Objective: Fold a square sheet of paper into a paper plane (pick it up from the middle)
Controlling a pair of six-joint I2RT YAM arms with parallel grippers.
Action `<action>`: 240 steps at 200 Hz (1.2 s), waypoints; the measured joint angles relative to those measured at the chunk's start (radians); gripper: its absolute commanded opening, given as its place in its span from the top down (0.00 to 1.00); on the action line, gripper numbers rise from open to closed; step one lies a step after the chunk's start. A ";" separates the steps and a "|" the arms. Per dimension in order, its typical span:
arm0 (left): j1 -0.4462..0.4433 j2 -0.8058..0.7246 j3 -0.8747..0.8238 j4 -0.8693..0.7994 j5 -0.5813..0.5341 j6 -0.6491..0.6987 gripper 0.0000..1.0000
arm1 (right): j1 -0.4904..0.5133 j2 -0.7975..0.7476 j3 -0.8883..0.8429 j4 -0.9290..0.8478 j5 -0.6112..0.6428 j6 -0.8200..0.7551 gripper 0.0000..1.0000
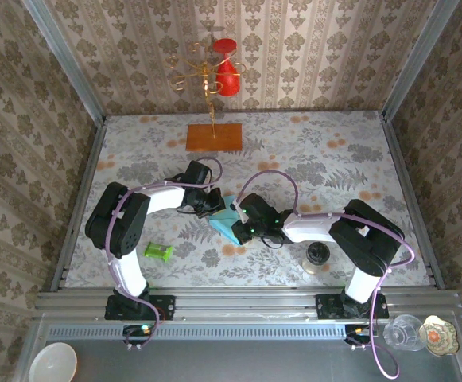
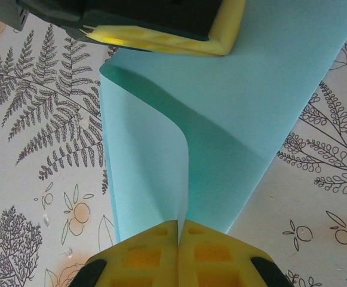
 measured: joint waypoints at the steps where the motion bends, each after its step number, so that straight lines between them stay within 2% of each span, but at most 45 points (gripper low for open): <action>1: 0.000 0.000 0.000 0.000 0.000 0.000 1.00 | 0.000 0.000 0.000 0.000 0.000 0.000 1.00; 16: 0.001 0.000 0.000 0.000 0.003 0.000 1.00 | -0.001 0.000 0.000 -0.003 0.000 -0.002 1.00; 49: 0.008 -0.010 0.000 -0.014 0.006 0.019 0.87 | -0.001 0.001 0.000 -0.016 0.000 -0.003 1.00; 71: 0.021 -0.047 0.000 -0.035 0.006 0.037 0.85 | -0.001 0.006 0.000 -0.018 0.000 -0.003 1.00; 118: 0.063 -0.063 0.006 -0.034 0.002 0.055 0.90 | -0.001 0.007 0.000 -0.018 0.000 -0.003 1.00; 154: 0.063 -0.004 0.008 -0.037 0.003 0.064 0.95 | -0.001 0.007 0.000 -0.018 -0.001 -0.003 1.00; 240: 0.045 0.028 0.063 -0.076 -0.019 0.093 0.97 | -0.003 0.013 0.030 -0.018 -0.004 -0.004 1.00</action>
